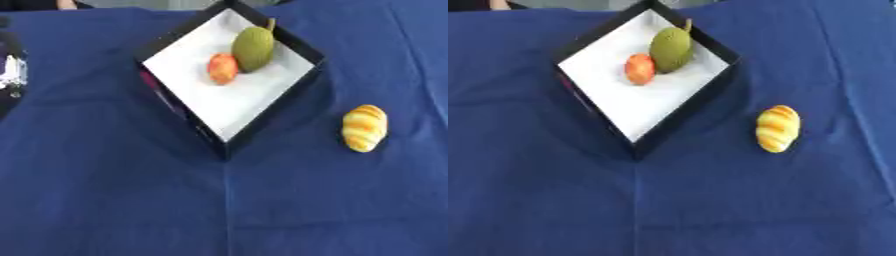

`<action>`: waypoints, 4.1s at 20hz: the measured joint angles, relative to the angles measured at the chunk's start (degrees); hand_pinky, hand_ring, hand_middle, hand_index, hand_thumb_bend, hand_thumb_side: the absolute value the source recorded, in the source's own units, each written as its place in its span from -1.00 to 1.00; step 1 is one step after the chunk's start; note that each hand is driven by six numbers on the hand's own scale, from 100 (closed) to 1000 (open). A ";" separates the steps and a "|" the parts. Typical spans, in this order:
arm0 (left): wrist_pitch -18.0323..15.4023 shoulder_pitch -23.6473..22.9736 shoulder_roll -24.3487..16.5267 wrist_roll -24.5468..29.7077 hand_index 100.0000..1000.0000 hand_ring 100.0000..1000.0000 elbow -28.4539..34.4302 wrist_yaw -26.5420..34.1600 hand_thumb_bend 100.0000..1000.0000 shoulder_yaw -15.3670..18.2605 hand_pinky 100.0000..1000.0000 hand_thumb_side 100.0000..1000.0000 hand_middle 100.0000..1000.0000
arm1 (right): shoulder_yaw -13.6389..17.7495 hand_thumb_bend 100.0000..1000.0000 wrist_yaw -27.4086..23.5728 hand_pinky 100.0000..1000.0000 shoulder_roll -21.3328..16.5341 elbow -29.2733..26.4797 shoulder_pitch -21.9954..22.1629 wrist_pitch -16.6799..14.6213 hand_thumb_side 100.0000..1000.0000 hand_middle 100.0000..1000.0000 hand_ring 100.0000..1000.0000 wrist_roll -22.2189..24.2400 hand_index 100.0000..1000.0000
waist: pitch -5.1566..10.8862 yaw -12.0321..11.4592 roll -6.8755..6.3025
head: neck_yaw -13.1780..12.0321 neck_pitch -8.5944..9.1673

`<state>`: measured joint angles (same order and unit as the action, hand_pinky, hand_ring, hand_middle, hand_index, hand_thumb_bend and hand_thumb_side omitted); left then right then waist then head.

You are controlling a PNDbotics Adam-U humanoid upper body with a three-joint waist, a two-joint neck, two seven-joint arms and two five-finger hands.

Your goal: Pick up objects on the table and place them in the box.

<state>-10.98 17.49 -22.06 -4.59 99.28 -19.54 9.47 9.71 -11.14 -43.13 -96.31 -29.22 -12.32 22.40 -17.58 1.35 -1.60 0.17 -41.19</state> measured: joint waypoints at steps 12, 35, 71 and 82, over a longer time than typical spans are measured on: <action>4.19 -4.91 0.65 3.64 0.56 0.40 7.78 18.13 -1.00 2.51 0.22 0.27 0.42 | -6.60 -1.00 8.55 0.94 -17.85 -2.20 1.98 -16.60 -0.42 0.62 0.69 8.28 0.77 | 0.00 0.51 0.01 | -1.09 -0.41; 5.68 -5.37 -3.61 15.58 0.55 0.38 4.91 46.97 -1.00 8.32 0.21 0.26 0.40 | -18.30 -1.00 15.15 0.96 -22.86 9.16 -5.31 -32.38 -0.36 0.63 0.69 0.66 0.78 | 0.00 -0.81 0.01 | 0.42 -0.40; 6.50 -6.32 -3.05 16.87 0.51 0.38 4.40 45.58 -1.00 7.99 0.30 0.26 0.38 | -32.32 -1.00 10.81 1.00 -8.87 14.11 -21.33 -20.52 -0.17 0.61 0.70 12.52 0.74 | 0.23 -1.48 0.01 | 2.05 -1.00; 6.57 -6.31 -3.05 17.77 0.52 0.38 4.22 45.39 -1.00 7.98 0.32 0.25 0.38 | -32.28 -0.56 13.36 1.00 -14.77 10.27 -13.75 -20.64 -0.04 0.58 0.70 12.40 0.74 | 0.23 -1.69 0.01 | 2.53 -1.00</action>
<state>-4.41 11.18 -25.11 13.19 103.50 25.86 17.44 -22.57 2.22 -57.90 -86.04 -42.97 -32.96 34.81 -17.35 -0.35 -1.60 2.70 -42.19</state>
